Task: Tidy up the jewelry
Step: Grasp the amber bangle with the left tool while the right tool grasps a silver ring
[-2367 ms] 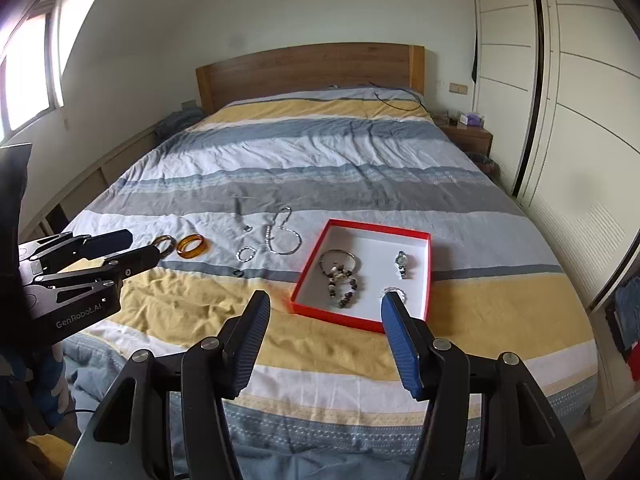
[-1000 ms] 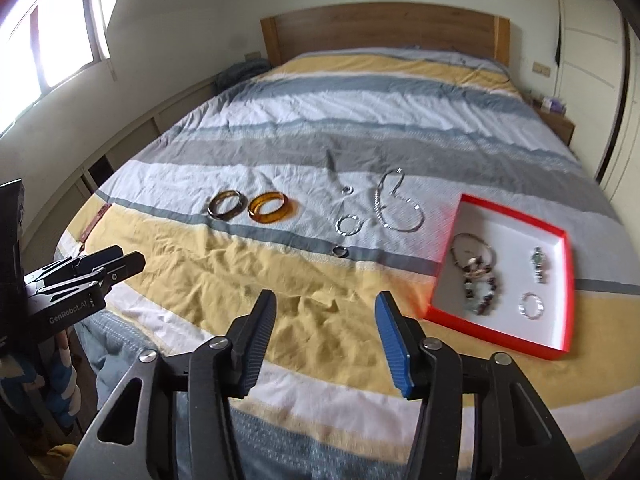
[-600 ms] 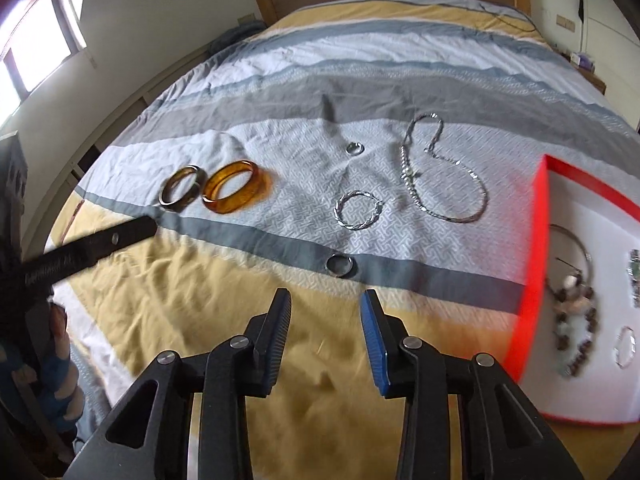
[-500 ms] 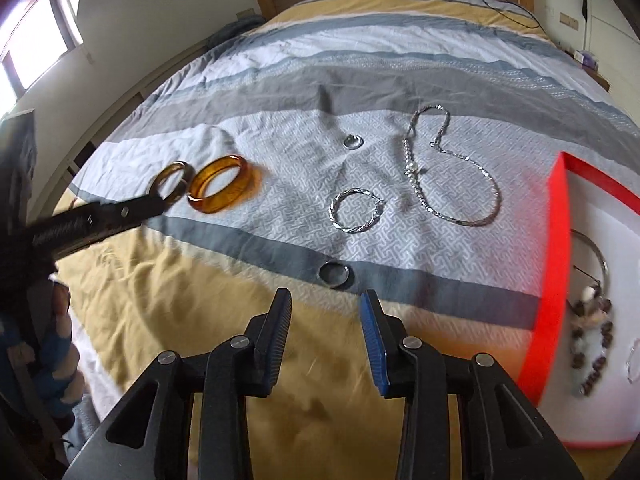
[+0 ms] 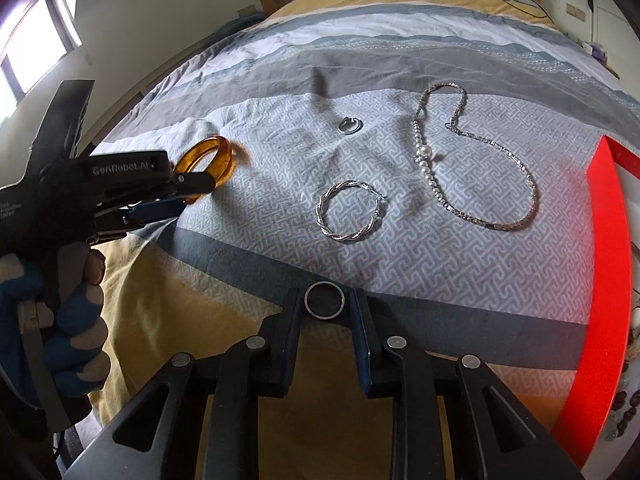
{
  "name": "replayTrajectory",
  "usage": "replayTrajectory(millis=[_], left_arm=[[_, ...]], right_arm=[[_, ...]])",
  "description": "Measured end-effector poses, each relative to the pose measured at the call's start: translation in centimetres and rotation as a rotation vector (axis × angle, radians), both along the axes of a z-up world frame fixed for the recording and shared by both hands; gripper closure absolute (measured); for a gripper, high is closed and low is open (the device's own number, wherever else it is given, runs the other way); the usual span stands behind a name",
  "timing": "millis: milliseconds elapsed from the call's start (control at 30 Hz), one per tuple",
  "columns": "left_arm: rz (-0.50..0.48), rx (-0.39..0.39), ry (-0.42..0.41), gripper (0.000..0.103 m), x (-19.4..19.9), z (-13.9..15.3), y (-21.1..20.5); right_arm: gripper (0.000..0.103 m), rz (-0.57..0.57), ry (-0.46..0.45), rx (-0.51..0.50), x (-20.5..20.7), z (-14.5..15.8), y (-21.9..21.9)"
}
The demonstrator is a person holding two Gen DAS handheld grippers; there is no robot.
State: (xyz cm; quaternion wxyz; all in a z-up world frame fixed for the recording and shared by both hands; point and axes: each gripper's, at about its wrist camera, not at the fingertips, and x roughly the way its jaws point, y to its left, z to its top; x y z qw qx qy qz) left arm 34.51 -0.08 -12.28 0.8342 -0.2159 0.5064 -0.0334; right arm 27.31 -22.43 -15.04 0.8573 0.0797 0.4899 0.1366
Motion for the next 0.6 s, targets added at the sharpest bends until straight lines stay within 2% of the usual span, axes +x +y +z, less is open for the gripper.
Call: replayTrajectory(millis=[133,267,400,433,467,600], left_arm=[[0.059,-0.107,0.018,0.055,0.1,-0.4,1.5],[0.121,-0.135,0.051,0.055,0.7,-0.8,1.8],[0.206,-0.096,0.122,0.059,1.8,-1.1,1.4],[0.228,-0.065,0.145,0.068,2.1,-1.3,1.2],[0.247,-0.049,0.157,0.072,2.4,-1.5,1.2],[0.271,-0.016,0.162,0.084,2.5,-1.6,1.3]], right_arm=[[0.079,0.004,-0.001,0.017,0.2,-0.2,-0.1],[0.078,0.01,-0.005,0.026,0.2,-0.3,-0.1],[0.079,0.019,-0.012,0.016,0.1,-0.4,-0.1],[0.082,0.022,-0.014,0.008,0.1,-0.4,0.0],[0.082,0.025,-0.017,0.001,0.1,-0.4,0.1],[0.082,0.033,-0.027,-0.003,0.2,-0.3,0.2]])
